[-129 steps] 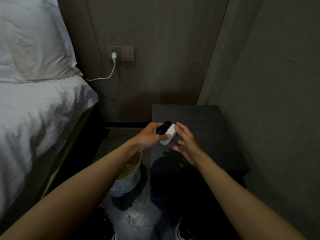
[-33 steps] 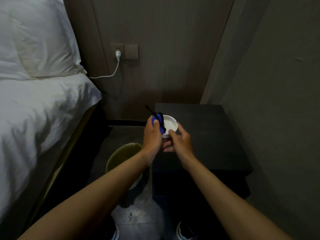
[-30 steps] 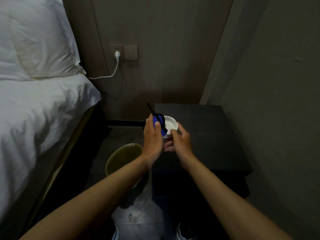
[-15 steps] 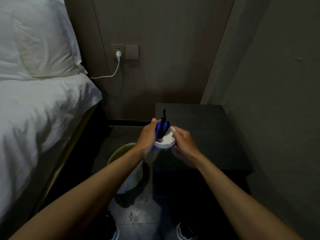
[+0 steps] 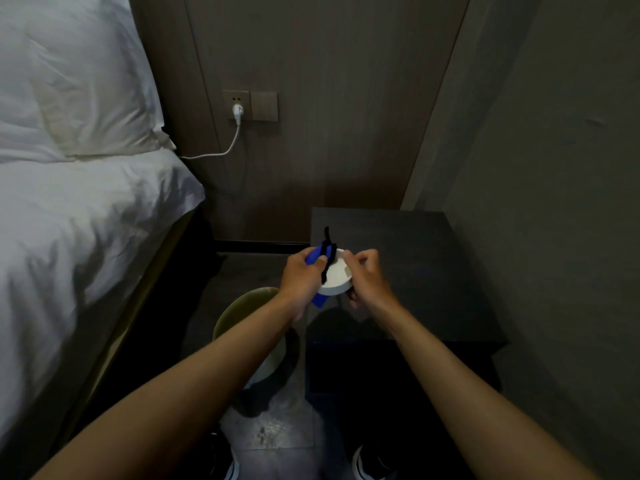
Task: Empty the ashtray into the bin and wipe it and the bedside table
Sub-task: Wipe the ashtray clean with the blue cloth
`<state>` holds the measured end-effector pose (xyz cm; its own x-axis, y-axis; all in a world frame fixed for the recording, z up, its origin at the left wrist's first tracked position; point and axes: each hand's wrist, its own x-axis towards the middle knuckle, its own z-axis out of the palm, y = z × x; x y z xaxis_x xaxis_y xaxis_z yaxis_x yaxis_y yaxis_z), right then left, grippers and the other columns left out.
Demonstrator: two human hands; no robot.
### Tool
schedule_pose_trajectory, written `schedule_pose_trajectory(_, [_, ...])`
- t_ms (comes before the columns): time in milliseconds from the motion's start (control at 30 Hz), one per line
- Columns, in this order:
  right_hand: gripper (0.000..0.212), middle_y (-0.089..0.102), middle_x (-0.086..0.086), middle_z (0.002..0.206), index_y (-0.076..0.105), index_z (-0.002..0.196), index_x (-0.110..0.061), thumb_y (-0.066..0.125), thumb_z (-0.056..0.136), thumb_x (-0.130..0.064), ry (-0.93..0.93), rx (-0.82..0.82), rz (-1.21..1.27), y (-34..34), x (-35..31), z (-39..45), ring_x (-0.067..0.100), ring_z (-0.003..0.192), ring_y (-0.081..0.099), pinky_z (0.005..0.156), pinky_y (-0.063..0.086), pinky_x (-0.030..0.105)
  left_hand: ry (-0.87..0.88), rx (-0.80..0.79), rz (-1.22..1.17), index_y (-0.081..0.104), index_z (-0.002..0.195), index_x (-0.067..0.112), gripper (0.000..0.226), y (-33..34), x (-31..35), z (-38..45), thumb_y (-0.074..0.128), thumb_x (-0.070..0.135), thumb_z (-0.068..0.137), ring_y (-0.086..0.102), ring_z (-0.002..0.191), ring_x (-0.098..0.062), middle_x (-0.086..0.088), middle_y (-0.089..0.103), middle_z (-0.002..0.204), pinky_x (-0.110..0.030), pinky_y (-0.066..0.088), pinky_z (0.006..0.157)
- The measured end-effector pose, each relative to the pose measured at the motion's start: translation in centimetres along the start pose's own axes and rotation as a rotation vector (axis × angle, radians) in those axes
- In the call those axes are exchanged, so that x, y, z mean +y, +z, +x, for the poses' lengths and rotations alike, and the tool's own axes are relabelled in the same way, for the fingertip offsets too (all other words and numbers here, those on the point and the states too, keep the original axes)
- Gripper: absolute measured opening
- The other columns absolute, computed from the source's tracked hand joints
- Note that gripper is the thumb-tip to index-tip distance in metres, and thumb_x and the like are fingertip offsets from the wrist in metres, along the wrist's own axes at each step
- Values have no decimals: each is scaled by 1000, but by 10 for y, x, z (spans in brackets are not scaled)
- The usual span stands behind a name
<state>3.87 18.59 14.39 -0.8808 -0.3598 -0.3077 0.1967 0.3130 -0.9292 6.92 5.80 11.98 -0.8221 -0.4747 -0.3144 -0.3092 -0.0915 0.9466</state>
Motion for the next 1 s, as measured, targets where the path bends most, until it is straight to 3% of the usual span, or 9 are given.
schedule_pose_trajectory(100, [36, 59, 9, 89, 36, 124, -22, 47, 101, -46, 77, -74, 1, 2, 2, -4, 14, 59, 55, 44, 49, 24, 44, 199, 17, 58, 127, 22, 25, 5, -2, 3, 49, 20, 103, 61, 88, -9, -1, 63, 111, -22, 46, 67])
schedule_pose_trajectory(200, [33, 68, 15, 94, 38, 130, -21, 49, 103, -34, 103, -148, -1, 10, 3, -6, 19, 65, 65, 50, 56, 29, 107, 293, 45, 58, 129, 22, 28, 7, -6, 4, 49, 19, 103, 62, 105, -16, -3, 64, 118, -38, 53, 94])
schedule_pose_trajectory(300, [26, 68, 17, 97, 39, 130, -20, 42, 105, -21, 100, -147, -19, 14, 1, -6, 19, 65, 66, 51, 55, 28, 131, 287, 87, 57, 130, 21, 29, 8, -8, 2, 48, 19, 103, 62, 108, -17, -2, 65, 118, -41, 52, 99])
schedule_pose_trajectory(533, [26, 63, 11, 72, 53, 124, -14, 43, 100, -14, 9, -121, -202, 4, 6, 0, 15, 49, 53, 41, 43, 27, 242, -49, 391, 60, 126, 18, 25, -19, -5, 11, 49, 19, 103, 64, 96, -12, -3, 67, 112, -19, 46, 72])
schedule_pose_trajectory(767, [18, 62, 9, 64, 60, 108, -20, 47, 97, -12, -37, -200, -311, -1, 6, 0, 14, 44, 51, 40, 41, 26, 420, -235, 779, 60, 112, 24, 14, -35, 3, 17, 53, 19, 101, 61, 86, -6, 6, 63, 95, -19, 42, 70])
schedule_pose_trajectory(867, [17, 61, 11, 63, 63, 99, -10, 48, 91, -9, -62, -261, -361, -3, 6, 0, 16, 40, 49, 40, 40, 27, 513, -349, 1001, 57, 107, 26, 9, -36, 10, 17, 56, 22, 99, 63, 89, -10, 5, 64, 98, -23, 44, 72])
schedule_pose_trajectory(1000, [13, 59, 11, 60, 57, 81, -10, 48, 90, -8, -56, -306, -412, -6, 6, -1, 14, 35, 46, 40, 39, 27, 611, -460, 1201, 55, 111, 27, 15, -36, 21, 15, 59, 24, 97, 60, 92, -10, 4, 63, 106, -28, 45, 76])
